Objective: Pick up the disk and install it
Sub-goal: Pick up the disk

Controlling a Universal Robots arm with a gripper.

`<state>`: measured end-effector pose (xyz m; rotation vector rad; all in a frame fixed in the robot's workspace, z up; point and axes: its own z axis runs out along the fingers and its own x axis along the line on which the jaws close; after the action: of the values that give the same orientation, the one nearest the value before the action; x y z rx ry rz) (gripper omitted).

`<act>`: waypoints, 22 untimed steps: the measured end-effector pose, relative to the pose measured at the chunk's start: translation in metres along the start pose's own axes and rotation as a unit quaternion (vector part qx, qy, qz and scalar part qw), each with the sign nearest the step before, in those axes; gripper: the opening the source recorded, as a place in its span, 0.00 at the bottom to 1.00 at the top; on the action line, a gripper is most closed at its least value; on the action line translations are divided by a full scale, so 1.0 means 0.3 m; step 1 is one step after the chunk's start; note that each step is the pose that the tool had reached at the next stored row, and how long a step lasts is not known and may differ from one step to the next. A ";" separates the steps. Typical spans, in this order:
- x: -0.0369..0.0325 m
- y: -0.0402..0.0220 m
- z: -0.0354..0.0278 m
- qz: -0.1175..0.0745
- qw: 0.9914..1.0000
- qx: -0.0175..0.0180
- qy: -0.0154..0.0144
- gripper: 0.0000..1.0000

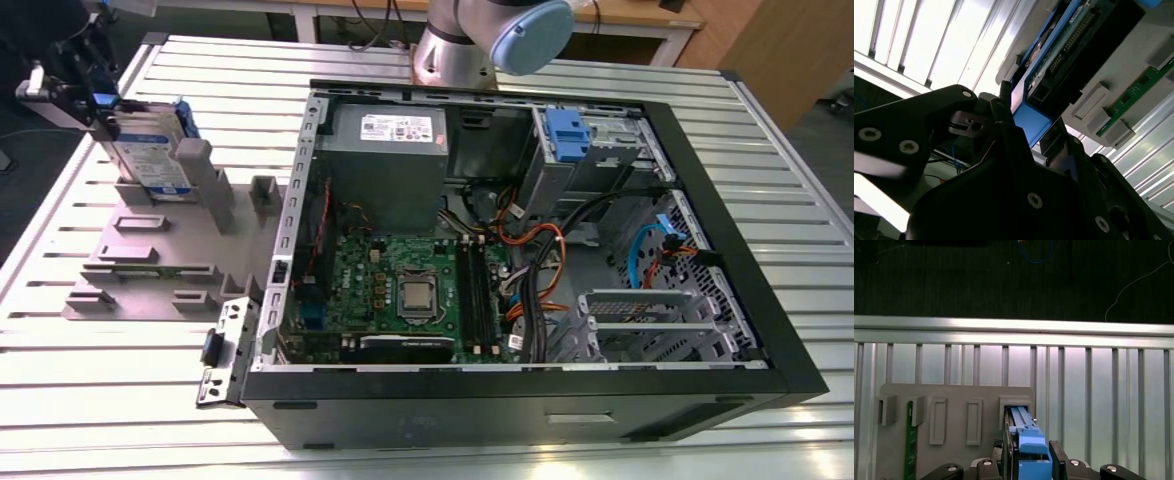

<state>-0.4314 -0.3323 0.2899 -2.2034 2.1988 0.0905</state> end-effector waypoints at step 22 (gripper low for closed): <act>0.001 -0.001 0.006 0.001 1.000 -0.006 0.000 0.48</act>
<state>-0.4310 -0.3325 0.2880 -2.2084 2.2060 0.1052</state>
